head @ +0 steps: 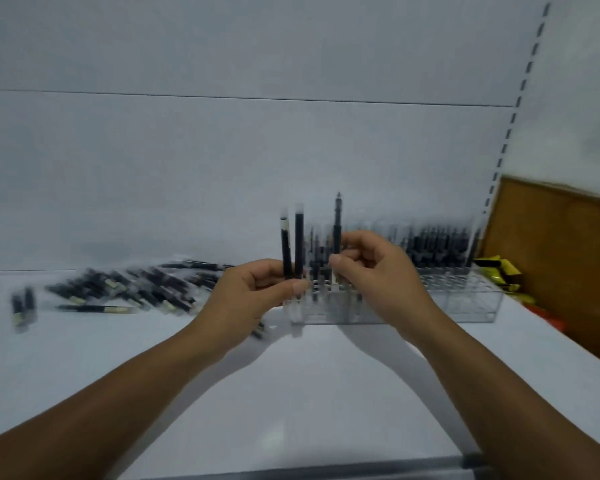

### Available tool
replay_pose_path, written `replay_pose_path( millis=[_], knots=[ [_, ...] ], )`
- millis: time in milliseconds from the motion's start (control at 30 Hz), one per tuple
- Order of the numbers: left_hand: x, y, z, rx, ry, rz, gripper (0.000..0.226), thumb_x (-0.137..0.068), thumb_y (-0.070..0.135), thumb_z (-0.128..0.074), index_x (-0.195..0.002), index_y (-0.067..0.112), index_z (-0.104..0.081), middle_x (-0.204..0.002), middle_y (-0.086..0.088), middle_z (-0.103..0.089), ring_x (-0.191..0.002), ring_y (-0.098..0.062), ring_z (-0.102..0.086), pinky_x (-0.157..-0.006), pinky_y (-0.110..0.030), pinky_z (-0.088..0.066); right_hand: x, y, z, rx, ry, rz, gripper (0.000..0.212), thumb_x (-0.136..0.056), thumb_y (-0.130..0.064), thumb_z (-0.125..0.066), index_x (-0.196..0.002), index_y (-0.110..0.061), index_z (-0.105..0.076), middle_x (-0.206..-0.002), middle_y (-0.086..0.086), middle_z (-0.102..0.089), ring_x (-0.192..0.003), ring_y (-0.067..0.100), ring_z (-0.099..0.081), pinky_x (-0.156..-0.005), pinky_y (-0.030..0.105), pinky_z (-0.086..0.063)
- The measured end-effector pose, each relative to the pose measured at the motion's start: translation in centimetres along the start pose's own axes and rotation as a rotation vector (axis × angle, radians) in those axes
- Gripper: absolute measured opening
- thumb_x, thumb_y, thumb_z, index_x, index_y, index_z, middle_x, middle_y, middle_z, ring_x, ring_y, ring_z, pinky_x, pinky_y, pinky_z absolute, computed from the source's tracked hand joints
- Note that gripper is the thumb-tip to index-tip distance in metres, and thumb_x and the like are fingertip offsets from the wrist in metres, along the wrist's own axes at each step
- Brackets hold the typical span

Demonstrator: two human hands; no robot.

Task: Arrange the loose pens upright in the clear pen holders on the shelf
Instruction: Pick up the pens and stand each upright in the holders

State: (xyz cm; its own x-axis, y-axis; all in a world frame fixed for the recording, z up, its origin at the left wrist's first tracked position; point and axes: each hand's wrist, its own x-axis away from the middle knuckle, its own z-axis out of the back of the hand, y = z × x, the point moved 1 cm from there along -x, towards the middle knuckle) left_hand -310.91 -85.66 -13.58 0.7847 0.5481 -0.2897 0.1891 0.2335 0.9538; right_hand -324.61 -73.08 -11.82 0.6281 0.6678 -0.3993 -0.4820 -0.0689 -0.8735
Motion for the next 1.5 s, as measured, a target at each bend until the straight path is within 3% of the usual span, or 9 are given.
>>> replay_pose_path(
  millis=[100,200,400,567,700,833,1133,1333,1500],
  knots=[
    [-0.6,-0.4,-3.8,0.059,-0.06,0.017,0.018,-0.08,0.003,-0.071,-0.097,0.007,-0.073,-0.091,-0.006,-0.076,-0.085,-0.012,-0.071,-0.07,-0.015,-0.052,0.6,0.9,3.5,0.059,0.081,-0.01,0.022,-0.091,-0.017,-0.067,-0.094,-0.036,-0.057,-0.093,0.014,-0.068,-0.087,0.029,-0.066,-0.08,0.041,-0.055],
    [-0.9,-0.6,-7.4,0.082,-0.129,0.02,0.014,-0.081,0.001,-0.07,-0.094,0.007,-0.072,-0.09,-0.009,-0.075,-0.082,-0.013,-0.071,-0.07,-0.016,-0.054,1.1,2.0,6.6,0.11,0.173,-0.03,0.004,-0.091,-0.024,-0.066,-0.095,-0.023,-0.064,-0.089,0.009,-0.071,-0.084,0.022,-0.068,-0.077,0.04,-0.056],
    [-2.0,-0.6,-12.0,0.075,-0.196,0.008,0.014,-0.082,0.007,-0.071,-0.096,0.007,-0.073,-0.09,-0.005,-0.076,-0.084,-0.013,-0.07,-0.075,-0.017,-0.055,0.6,3.0,11.0,0.193,0.282,-0.031,0.015,-0.092,-0.027,-0.066,-0.102,-0.017,-0.071,-0.087,0.002,-0.07,-0.086,0.021,-0.068,-0.077,0.039,-0.058],
    [-1.9,-2.0,-13.0,0.193,-0.15,0.086,0.015,-0.081,0.002,-0.069,-0.096,0.002,-0.072,-0.092,-0.02,-0.072,-0.077,-0.019,-0.066,-0.071,-0.023,-0.056,-0.8,3.6,11.9,0.245,0.316,-0.034,0.03,-0.092,-0.021,-0.066,-0.12,-0.012,-0.061,-0.092,0.004,-0.07,-0.086,0.019,-0.069,-0.081,0.042,-0.058],
    [-2.2,-3.1,-12.5,0.211,-0.156,0.116,0.019,-0.08,0.003,-0.069,-0.099,0.001,-0.071,-0.096,-0.021,-0.071,-0.086,-0.029,-0.066,-0.082,-0.037,-0.056,-2.1,3.8,11.5,0.325,0.315,-0.011,0.014,-0.093,-0.025,-0.064,-0.103,-0.017,-0.067,-0.085,-0.001,-0.072,-0.084,0.016,-0.07,-0.081,0.046,-0.057],
    [-2.5,-3.6,-12.5,0.241,-0.169,0.13,0.019,-0.076,0.005,-0.07,-0.095,0.005,-0.072,-0.095,-0.021,-0.071,-0.083,-0.025,-0.065,-0.073,-0.026,-0.055,-3.2,4.2,10.6,0.415,0.279,0.01,0.014,-0.092,-0.028,-0.065,-0.102,-0.018,-0.067,-0.091,-0.002,-0.071,-0.086,0.017,-0.069,-0.084,0.043,-0.057],
    [-2.8,-4.1,-12.3,0.256,-0.171,0.159,0.017,-0.079,0.004,-0.071,-0.096,0.005,-0.073,-0.094,-0.019,-0.072,-0.081,-0.02,-0.065,-0.077,-0.025,-0.055,-4.1,3.7,10.9,0.529,0.255,-0.007,0.018,-0.088,-0.033,-0.07,-0.1,-0.02,-0.067,-0.091,-0.001,-0.07,-0.085,0.017,-0.068,-0.082,0.043,-0.057],
    [-2.6,-3.7,-12.2,0.265,-0.186,0.153,0.018,-0.081,0.002,-0.069,-0.099,0.001,-0.07,-0.096,-0.023,-0.07,-0.079,-0.02,-0.064,-0.073,-0.023,-0.055,-3.5,5.1,10.1,0.682,0.072,-0.115,0.015,-0.088,-0.033,-0.07,-0.09,-0.018,-0.068,-0.086,-0.003,-0.068,-0.083,0.016,-0.065,-0.082,0.044,-0.056],
    [-2.4,-3.6,-12.2,0.279,-0.18,0.173,0.018,-0.082,0.001,-0.068,-0.1,0.0,-0.07,-0.101,-0.027,-0.067,-0.083,-0.023,-0.064,-0.086,-0.041,-0.054,-3.2,5.1,10.2,0.686,0.091,-0.118,0.021,-0.088,-0.034,-0.069,-0.091,-0.013,-0.07,-0.086,0.001,-0.068,-0.083,0.019,-0.065,-0.08,0.043,-0.057]
  ],
)
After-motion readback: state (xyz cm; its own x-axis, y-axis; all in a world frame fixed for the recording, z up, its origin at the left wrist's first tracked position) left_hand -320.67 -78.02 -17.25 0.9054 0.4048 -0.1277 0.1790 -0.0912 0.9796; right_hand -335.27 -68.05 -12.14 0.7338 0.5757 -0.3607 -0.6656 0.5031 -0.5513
